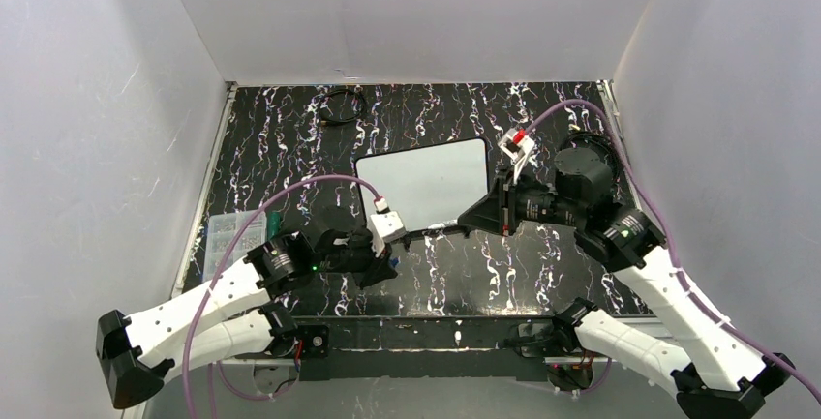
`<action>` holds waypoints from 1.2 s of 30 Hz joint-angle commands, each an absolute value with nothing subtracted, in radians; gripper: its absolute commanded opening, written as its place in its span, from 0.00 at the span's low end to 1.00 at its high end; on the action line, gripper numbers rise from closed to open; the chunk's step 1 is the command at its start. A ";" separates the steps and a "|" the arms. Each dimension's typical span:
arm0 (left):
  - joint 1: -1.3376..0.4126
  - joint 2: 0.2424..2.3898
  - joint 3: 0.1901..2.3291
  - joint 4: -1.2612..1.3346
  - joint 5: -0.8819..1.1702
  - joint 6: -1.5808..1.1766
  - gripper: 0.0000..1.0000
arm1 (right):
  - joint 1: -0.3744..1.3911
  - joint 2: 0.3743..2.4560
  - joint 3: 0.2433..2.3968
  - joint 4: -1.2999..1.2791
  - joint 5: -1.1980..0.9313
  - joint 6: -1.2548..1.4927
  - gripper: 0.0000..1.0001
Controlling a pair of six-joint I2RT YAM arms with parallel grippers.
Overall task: Write a sentence on the whiteboard
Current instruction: Open the whiteboard marker at the center of the board, then place the pen cap at the center of the board.
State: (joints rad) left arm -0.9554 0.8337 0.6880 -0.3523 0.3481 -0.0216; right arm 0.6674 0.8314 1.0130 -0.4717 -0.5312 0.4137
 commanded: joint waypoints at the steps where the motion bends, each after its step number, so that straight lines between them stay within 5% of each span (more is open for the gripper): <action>1: -0.955 0.801 0.687 -0.416 0.115 -0.148 0.00 | 0.664 0.804 1.098 -0.604 -0.442 0.297 0.01; 8: -0.885 0.792 0.633 -0.540 -0.213 -0.521 0.00 | 0.664 0.734 0.916 -0.431 -0.317 0.365 0.01; 15: -0.624 0.812 0.507 -0.473 -0.123 -0.637 0.01 | 0.664 0.678 0.766 -0.260 -0.225 0.439 0.01; 23: -0.535 0.996 0.507 -0.474 -0.082 -0.621 0.05 | 0.664 0.666 0.758 -0.291 -0.171 0.395 0.01; 27: -0.518 1.019 0.478 -0.453 -0.078 -0.635 0.21 | 0.664 0.665 0.744 -0.294 -0.156 0.366 0.01; 36: -0.490 0.969 0.523 -0.526 -0.107 -0.619 0.78 | 0.664 0.682 0.705 -0.208 -0.187 0.347 0.01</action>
State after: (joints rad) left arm -0.5083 1.0172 0.4789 -0.4450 -0.0719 -0.6319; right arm 0.6674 0.6773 0.7033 -0.3058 -0.1802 0.3767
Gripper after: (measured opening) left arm 0.703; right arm 0.161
